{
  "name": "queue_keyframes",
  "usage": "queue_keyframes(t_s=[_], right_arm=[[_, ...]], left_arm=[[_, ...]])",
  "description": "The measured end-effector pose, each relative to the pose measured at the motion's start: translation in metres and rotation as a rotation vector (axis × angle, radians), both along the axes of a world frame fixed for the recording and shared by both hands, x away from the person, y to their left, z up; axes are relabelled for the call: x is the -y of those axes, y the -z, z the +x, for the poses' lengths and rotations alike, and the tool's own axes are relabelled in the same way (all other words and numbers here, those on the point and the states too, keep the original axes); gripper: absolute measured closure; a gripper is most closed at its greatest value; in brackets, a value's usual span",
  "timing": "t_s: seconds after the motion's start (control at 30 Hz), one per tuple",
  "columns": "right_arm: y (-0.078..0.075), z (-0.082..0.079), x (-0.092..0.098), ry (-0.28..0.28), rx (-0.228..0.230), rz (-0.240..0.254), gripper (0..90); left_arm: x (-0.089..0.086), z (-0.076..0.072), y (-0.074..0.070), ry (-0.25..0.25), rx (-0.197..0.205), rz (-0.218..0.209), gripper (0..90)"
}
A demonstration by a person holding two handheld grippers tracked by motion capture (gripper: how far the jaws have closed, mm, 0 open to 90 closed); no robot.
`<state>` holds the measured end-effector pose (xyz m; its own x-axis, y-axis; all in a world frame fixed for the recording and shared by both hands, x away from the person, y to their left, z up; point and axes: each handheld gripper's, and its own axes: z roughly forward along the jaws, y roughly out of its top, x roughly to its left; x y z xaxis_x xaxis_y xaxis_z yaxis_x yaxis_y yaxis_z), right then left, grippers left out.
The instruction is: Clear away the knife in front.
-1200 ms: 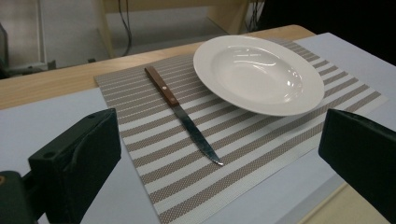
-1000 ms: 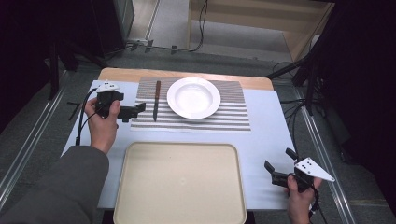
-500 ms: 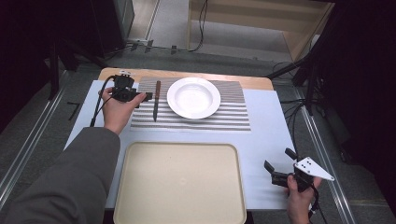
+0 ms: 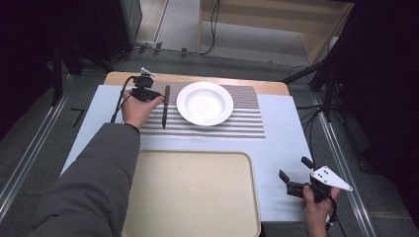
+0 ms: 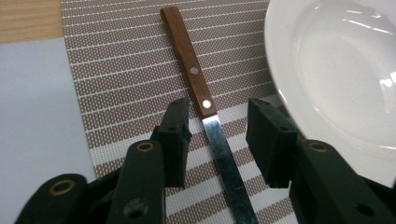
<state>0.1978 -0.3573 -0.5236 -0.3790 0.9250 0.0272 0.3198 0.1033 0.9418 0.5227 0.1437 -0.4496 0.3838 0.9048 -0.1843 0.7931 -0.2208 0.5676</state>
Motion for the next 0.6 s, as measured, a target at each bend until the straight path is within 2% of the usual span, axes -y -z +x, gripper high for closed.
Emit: queue_keyframes(t_s=[0.13, 0.2, 0.37, 0.6], right_arm=[[0.0, 0.0, 0.0, 0.007, -0.004, 0.005, 0.0], [0.0, 0.0, 0.0, 0.009, -0.002, 0.001, 0.0], [0.0, 0.001, 0.0, 0.008, 0.0, -0.003, 0.0], [0.0, 0.001, 0.0, 0.008, -0.001, -0.002, 0.0]], left_arm=[[0.007, 0.006, 0.006, 0.006, -0.014, 0.017, 62.5], [0.009, 0.009, 0.009, 0.008, -0.018, 0.017, 68.8], [0.012, 0.016, 0.018, -0.019, -0.032, 0.062, 67.9], [0.019, 0.023, 0.023, -0.024, -0.042, 0.055, 67.7]])
